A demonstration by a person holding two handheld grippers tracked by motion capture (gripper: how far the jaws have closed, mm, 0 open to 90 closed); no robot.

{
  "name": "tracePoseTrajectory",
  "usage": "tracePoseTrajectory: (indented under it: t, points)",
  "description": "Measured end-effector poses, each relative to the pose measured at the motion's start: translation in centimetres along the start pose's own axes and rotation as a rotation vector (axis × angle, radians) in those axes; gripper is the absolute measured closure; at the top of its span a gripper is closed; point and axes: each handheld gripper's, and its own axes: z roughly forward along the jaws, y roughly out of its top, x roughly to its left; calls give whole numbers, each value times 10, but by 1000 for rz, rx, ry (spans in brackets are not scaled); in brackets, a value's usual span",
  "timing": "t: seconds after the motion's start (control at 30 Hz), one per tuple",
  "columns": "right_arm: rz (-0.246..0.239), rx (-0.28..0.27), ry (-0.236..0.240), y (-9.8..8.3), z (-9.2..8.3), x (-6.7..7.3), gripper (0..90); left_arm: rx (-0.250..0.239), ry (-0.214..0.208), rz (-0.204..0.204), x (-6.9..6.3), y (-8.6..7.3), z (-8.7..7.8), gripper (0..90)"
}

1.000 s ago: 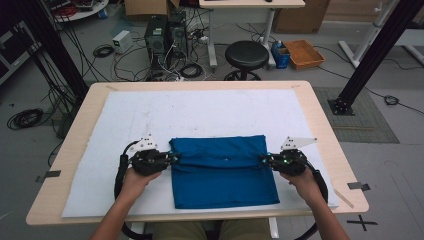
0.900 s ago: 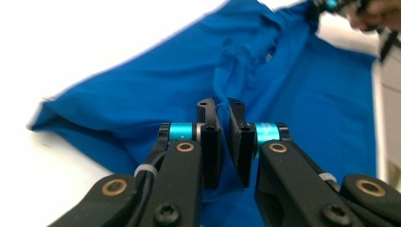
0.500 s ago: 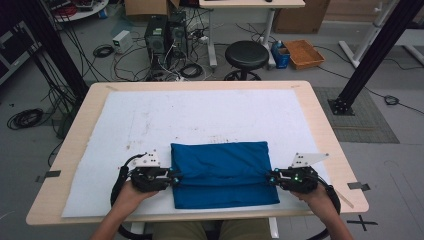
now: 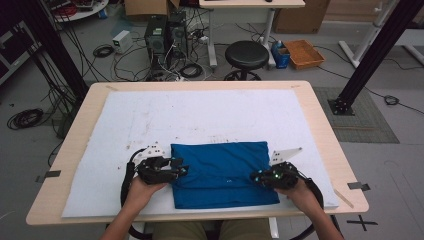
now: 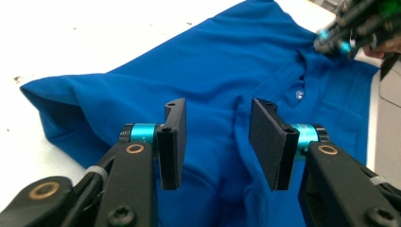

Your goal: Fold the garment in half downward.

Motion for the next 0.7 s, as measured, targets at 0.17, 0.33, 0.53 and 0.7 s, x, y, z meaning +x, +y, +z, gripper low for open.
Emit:
tracePoseTrajectory:
  t: [0.17, 0.33, 0.53, 0.7]
  points:
    - [-90, 50, 162, -19, -14, 8, 892, -55, -9, -24, 3, 2, -8, 549]
    - [53, -77, 117, -18, -26, -3, 676, 14, -58, 7, -3, 6, 8, 476]
    - [138, -94, 37, -5, -18, -3, 552, 158, -93, 89, -20, 7, 38, 449]
    - [78, 11, 13, 0, 7, 11, 635, 241, -77, 136, -28, 5, 58, 514]
